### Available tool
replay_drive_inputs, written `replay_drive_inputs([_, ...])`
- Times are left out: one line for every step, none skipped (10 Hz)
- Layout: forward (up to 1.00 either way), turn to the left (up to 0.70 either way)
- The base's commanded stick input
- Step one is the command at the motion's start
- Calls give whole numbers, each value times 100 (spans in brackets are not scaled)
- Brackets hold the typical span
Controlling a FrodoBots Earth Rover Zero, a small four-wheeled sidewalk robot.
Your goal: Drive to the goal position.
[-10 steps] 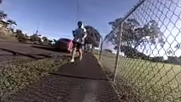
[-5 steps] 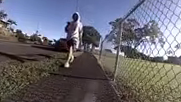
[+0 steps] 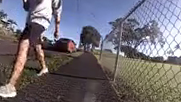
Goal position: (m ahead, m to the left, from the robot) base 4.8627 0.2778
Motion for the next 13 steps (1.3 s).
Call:
replay_drive_inputs([0, 0])
replay_drive_inputs([37, 0])
replay_drive_inputs([45, 0])
replay_drive_inputs([45, 0])
replay_drive_inputs([45, 0])
replay_drive_inputs([45, 0])
replay_drive_inputs([45, 0])
replay_drive_inputs([45, 0])
replay_drive_inputs([45, 0])
replay_drive_inputs([45, 0])
replay_drive_inputs([45, 0])
replay_drive_inputs([45, 27])
replay_drive_inputs([45, 27])
